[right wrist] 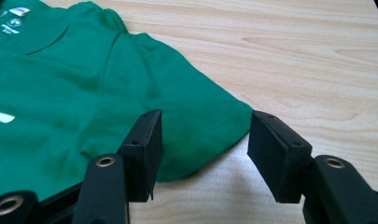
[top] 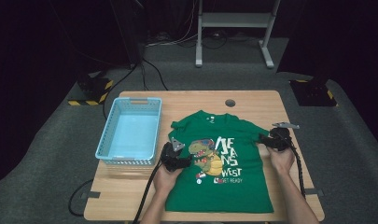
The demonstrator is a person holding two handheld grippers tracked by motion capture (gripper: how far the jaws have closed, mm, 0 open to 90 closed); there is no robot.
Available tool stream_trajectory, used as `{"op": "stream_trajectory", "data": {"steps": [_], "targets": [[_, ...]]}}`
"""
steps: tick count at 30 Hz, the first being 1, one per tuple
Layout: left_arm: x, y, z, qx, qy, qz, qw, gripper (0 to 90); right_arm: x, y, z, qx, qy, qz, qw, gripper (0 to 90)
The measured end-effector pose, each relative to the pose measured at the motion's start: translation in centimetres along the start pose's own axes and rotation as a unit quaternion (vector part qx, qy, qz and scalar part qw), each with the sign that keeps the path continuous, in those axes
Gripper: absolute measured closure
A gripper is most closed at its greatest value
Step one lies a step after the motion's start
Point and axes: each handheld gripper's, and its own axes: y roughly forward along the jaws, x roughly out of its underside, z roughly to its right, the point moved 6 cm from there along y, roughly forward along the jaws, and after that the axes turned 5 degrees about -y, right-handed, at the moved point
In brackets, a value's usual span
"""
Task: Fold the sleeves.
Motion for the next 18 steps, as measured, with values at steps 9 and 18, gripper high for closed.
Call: {"op": "stream_trajectory", "data": {"steps": [9, 18], "targets": [[0.0, 0.0, 0.0, -0.001, -0.001, 0.001, 1.0000, 29.5, -0.3, 0.9, 0.3, 0.013, 0.002, -0.013, 0.9998, 52.5], [0.0, 0.0, 0.0, -0.001, 0.000, 0.000, 1.0000, 29.5, 0.3, 1.6, 0.3, 0.011, -0.005, -0.028, 0.9995, 63.7]]}}
